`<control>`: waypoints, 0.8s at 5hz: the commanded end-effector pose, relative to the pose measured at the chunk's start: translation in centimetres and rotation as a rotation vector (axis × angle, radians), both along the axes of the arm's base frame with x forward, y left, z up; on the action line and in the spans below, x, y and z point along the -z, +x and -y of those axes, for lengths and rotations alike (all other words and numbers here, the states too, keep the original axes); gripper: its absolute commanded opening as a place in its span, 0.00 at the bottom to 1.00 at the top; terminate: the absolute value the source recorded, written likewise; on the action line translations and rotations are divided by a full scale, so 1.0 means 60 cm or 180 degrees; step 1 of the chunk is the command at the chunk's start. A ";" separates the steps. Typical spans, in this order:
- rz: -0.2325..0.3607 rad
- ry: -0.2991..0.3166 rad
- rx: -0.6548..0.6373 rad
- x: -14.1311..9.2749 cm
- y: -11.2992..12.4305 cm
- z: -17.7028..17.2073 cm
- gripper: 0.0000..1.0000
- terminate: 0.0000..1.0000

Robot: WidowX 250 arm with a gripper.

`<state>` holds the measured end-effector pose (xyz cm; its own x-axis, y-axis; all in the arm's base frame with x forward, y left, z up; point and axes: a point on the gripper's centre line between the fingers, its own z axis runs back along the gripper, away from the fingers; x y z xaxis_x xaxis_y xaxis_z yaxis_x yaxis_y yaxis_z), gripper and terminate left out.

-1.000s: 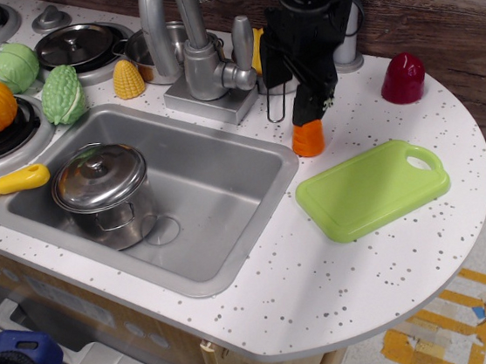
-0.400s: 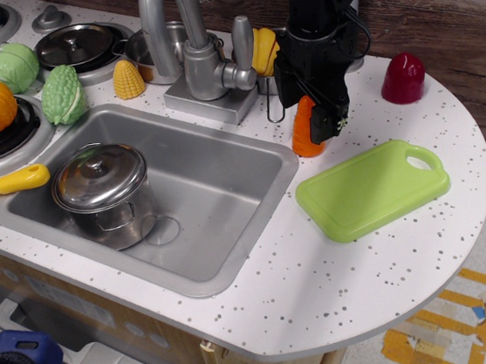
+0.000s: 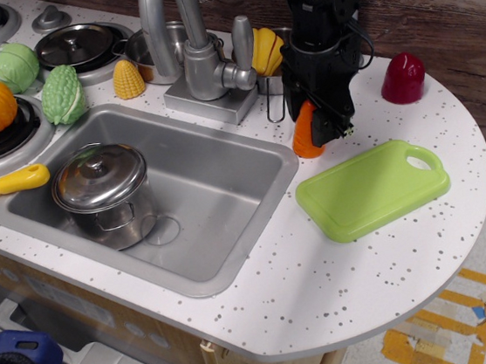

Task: Put carrot on cutting board

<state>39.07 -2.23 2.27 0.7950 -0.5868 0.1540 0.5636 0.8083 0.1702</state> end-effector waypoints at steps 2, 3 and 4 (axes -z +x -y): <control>-0.0240 0.0231 -0.0174 -0.108 -0.001 0.034 0.00 0.00; -0.0348 0.0263 -0.0368 -0.131 -0.019 0.063 0.00 0.00; -0.0299 0.0062 -0.0567 -0.111 -0.042 0.086 0.00 0.00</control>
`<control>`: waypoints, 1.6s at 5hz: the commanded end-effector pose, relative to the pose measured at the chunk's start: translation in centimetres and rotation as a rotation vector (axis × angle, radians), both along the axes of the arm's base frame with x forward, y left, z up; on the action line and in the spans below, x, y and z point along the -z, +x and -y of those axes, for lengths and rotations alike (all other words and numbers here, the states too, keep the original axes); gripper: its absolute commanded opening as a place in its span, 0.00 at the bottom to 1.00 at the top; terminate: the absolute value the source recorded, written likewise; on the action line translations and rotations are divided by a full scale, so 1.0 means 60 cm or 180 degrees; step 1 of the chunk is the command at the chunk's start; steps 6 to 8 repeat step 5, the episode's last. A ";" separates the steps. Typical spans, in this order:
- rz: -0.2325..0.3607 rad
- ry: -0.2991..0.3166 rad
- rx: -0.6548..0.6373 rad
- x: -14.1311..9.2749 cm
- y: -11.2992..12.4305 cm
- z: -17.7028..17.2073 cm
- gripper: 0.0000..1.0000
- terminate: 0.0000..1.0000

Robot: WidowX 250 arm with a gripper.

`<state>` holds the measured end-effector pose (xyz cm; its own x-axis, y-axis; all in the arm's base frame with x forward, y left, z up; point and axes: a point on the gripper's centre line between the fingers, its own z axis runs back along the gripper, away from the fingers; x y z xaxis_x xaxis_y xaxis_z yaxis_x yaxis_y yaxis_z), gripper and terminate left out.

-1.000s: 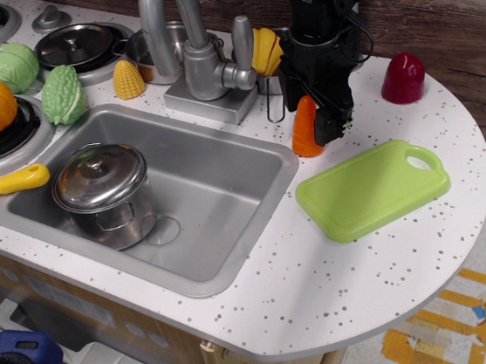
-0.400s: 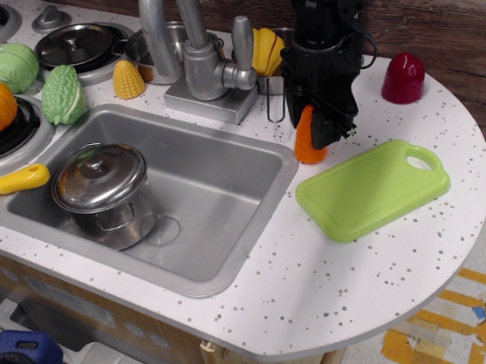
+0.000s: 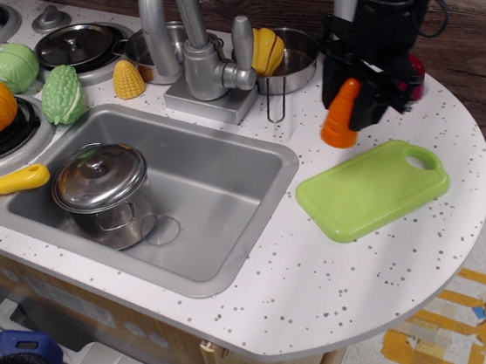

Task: Put carrot on cutting board

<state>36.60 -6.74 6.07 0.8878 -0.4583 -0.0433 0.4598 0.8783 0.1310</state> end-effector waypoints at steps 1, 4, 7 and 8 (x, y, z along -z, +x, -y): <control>0.0408 -0.0069 -0.0183 -0.021 -0.022 0.026 0.00 0.00; 0.0791 -0.0118 -0.0015 0.004 -0.020 0.025 1.00 0.00; 0.0791 -0.0118 -0.0015 0.004 -0.020 0.025 1.00 1.00; 0.0791 -0.0118 -0.0015 0.004 -0.020 0.025 1.00 1.00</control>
